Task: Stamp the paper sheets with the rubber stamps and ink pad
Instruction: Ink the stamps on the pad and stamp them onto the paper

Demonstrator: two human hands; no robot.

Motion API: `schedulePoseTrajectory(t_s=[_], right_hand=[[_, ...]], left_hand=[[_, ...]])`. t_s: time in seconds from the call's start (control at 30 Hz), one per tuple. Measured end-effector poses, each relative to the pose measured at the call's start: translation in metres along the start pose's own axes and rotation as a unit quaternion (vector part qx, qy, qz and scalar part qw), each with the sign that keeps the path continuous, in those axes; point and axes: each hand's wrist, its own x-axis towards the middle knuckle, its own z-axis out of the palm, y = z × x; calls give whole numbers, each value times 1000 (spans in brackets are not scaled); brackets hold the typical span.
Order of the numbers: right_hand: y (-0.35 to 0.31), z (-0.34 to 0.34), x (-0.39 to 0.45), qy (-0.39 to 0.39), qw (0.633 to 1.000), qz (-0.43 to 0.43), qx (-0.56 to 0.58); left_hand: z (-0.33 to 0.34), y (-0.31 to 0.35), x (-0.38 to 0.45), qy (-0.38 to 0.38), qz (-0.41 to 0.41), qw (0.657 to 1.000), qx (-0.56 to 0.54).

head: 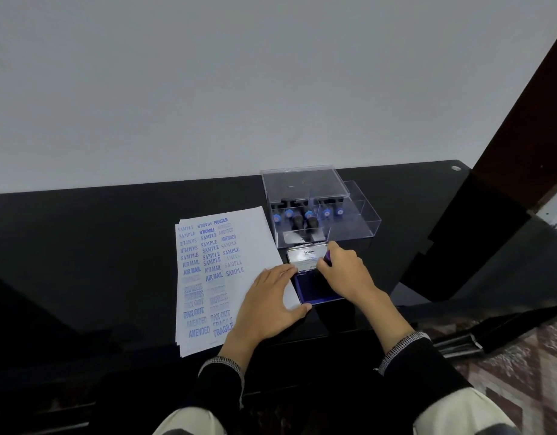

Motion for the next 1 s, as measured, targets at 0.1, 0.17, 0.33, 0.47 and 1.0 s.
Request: schedulePoseTrajectory(t_s=[0.1, 0.17, 0.33, 0.47, 1.0], right_hand=[[1, 1, 1, -2, 1000, 4, 10], [0, 3, 0, 0, 1000, -3, 12], [-5, 12, -2, 22, 997, -38, -68], [-5, 18, -3, 32, 994, -43, -91], [-4, 17, -4, 36, 997, -24, -67]], left_hand=[[-1, 0, 0, 2, 1, 1000, 0], [-1, 0, 0, 5, 3, 1000, 1], [-2, 1, -1, 0, -1, 1000, 0], [-3, 2, -1, -3, -6, 1000, 1], [-38, 2, 7, 84, -138, 954, -252]])
